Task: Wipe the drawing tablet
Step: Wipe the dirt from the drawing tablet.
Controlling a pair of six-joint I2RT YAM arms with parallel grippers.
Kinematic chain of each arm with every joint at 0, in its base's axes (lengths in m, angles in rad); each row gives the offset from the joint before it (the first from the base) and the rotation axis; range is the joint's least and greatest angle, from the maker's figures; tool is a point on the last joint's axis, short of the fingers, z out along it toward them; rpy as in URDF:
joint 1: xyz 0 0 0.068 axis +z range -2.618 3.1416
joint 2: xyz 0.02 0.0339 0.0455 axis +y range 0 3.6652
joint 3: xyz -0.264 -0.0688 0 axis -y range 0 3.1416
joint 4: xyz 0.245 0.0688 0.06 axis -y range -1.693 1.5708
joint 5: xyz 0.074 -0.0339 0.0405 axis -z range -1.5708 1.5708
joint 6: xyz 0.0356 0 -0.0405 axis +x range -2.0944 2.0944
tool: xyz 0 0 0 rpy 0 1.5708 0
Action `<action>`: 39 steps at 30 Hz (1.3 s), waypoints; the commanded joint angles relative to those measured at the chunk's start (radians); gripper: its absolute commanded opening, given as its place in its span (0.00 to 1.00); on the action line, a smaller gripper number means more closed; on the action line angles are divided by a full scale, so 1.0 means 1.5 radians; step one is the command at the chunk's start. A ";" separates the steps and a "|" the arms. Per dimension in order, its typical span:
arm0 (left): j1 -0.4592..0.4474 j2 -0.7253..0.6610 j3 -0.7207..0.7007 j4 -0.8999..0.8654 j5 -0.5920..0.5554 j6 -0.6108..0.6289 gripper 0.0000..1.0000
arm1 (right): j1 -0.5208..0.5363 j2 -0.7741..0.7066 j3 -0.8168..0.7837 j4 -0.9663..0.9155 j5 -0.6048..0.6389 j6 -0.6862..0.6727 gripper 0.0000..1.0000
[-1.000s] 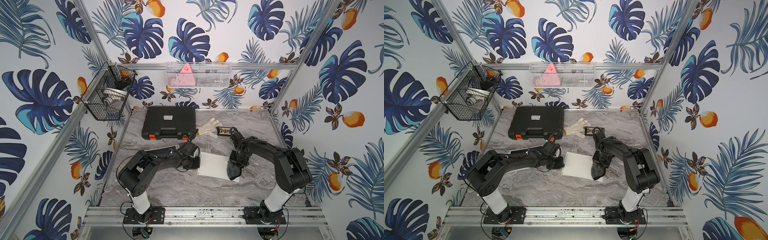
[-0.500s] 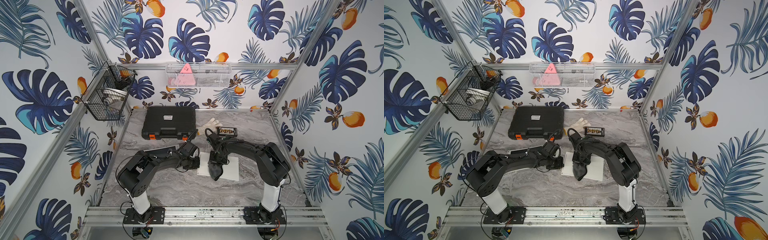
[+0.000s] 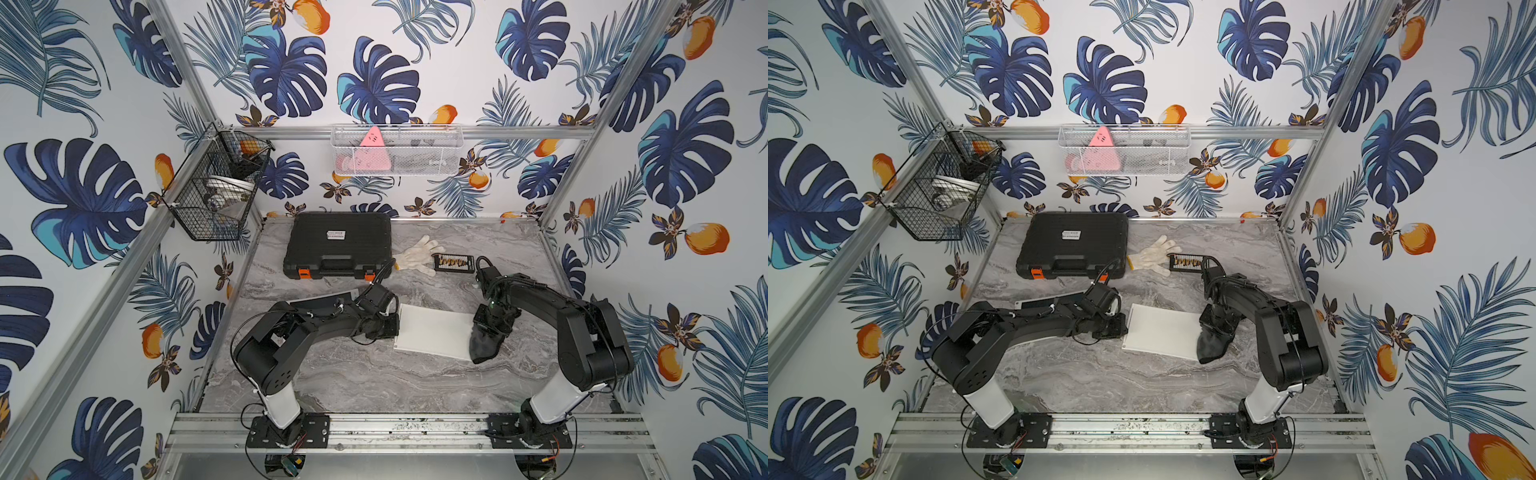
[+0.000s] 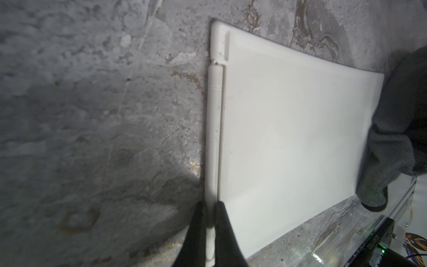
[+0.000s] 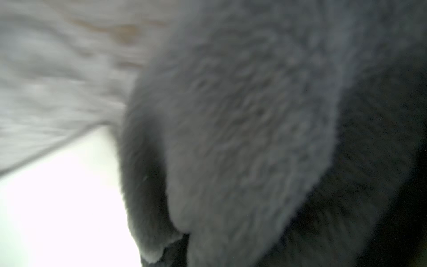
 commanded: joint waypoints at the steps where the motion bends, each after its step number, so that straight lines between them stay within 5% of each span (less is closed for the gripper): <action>1: 0.002 0.017 -0.018 -0.241 -0.108 -0.008 0.07 | 0.076 -0.004 0.030 -0.022 0.030 0.006 0.00; 6: 0.001 0.014 -0.021 -0.227 -0.093 -0.011 0.07 | 0.238 0.040 0.074 0.020 -0.033 0.066 0.00; 12: 0.001 0.007 -0.030 -0.216 -0.082 -0.015 0.07 | 0.296 0.086 0.079 0.135 -0.163 0.125 0.00; 17: 0.001 0.000 -0.033 -0.221 -0.088 -0.014 0.07 | 0.257 0.063 0.062 0.065 -0.117 0.115 0.00; 24: 0.002 -0.003 -0.034 -0.220 -0.089 -0.014 0.06 | 0.084 -0.056 -0.074 -0.037 -0.014 0.122 0.00; 27: 0.001 -0.002 -0.036 -0.217 -0.085 -0.013 0.06 | 0.071 -0.092 -0.079 -0.038 0.007 0.108 0.00; 34: 0.002 0.002 -0.041 -0.190 -0.050 -0.003 0.06 | 0.254 -0.005 0.028 0.046 -0.053 0.124 0.00; 39: 0.001 -0.001 -0.039 -0.187 -0.042 -0.005 0.06 | 0.318 0.088 0.078 0.128 -0.114 0.179 0.00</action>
